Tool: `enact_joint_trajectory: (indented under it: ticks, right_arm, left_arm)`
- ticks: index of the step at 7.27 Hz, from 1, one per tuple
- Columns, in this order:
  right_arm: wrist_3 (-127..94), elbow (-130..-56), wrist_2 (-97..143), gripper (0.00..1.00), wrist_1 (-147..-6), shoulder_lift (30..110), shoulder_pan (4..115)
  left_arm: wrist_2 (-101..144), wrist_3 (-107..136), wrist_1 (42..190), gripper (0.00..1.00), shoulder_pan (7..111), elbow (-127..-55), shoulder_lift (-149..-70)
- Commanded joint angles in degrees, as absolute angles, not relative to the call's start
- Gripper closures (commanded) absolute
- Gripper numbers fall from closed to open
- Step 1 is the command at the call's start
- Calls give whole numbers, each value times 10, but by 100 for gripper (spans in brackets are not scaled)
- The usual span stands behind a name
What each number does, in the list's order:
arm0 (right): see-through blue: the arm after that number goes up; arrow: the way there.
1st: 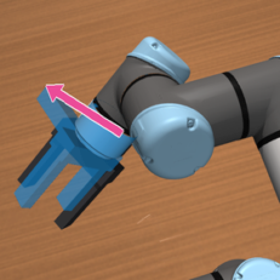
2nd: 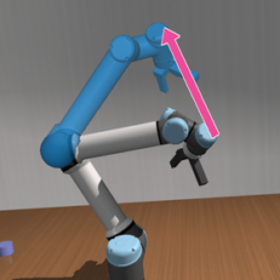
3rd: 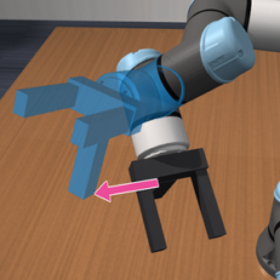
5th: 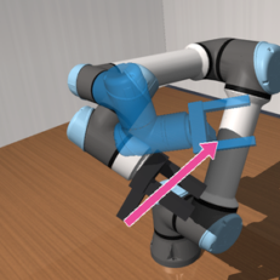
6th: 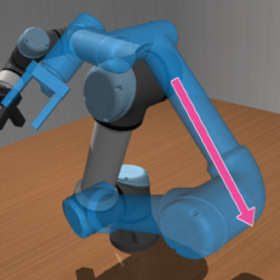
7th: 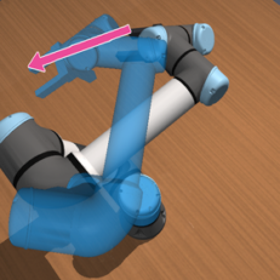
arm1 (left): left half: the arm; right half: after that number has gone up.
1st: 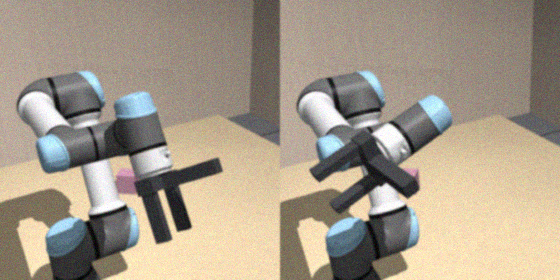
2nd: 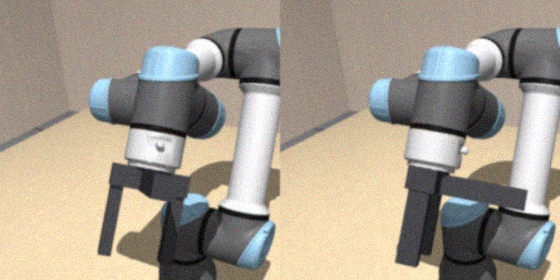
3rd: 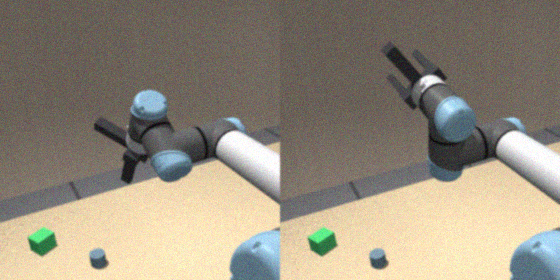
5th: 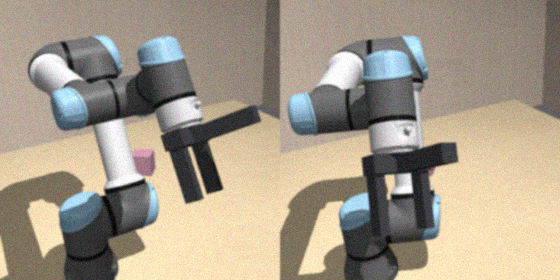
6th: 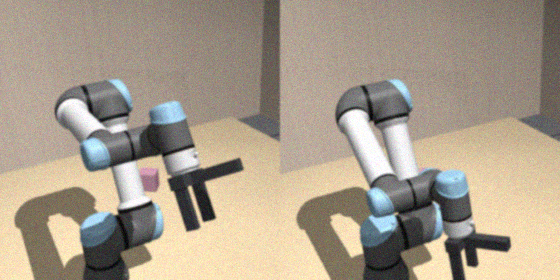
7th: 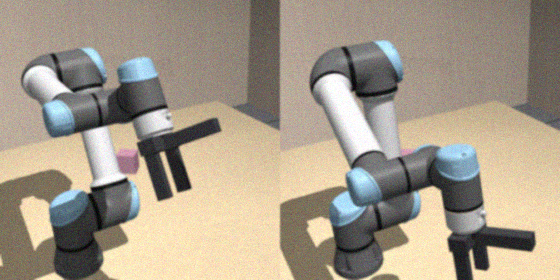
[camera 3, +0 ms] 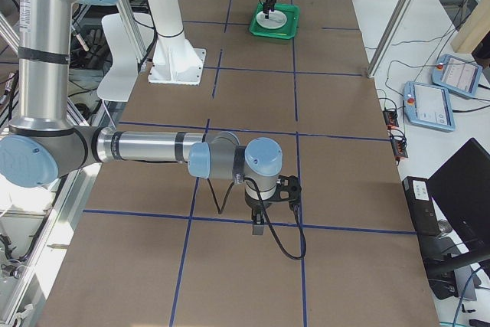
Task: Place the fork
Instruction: 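Move the left gripper over the white fork on the plate and lower, then close the left gripper on the white fork's handle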
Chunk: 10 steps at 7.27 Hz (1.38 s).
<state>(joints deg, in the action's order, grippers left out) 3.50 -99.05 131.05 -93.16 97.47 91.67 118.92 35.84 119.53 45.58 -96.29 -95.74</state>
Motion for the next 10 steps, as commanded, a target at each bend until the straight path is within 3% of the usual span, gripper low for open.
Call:
enact_joint_trajectory:
  ticks: [1, 2, 4, 8, 9, 10]
  right_arm:
    - [35, -991, 1310, 0, -932, 975, 917]
    - [35, -991, 1310, 0, -932, 975, 917]
    - [35, -991, 1310, 0, -932, 975, 917]
    - [35, -991, 1310, 0, -932, 975, 917]
    - [35, -991, 1310, 0, -932, 975, 917]
    - [35, -991, 1310, 0, -932, 975, 917]
  left_arm:
    - [1189, 358, 1194, 6, 454, -959, -952]
    - [1189, 358, 1194, 7, 454, -956, -952]
    - [1193, 360, 1194, 37, 454, -955, -952]
    - [1195, 360, 1191, 38, 454, -955, -951]
    - [1198, 361, 1191, 57, 455, -956, -951]
    - [1198, 361, 1191, 86, 455, -956, -951]
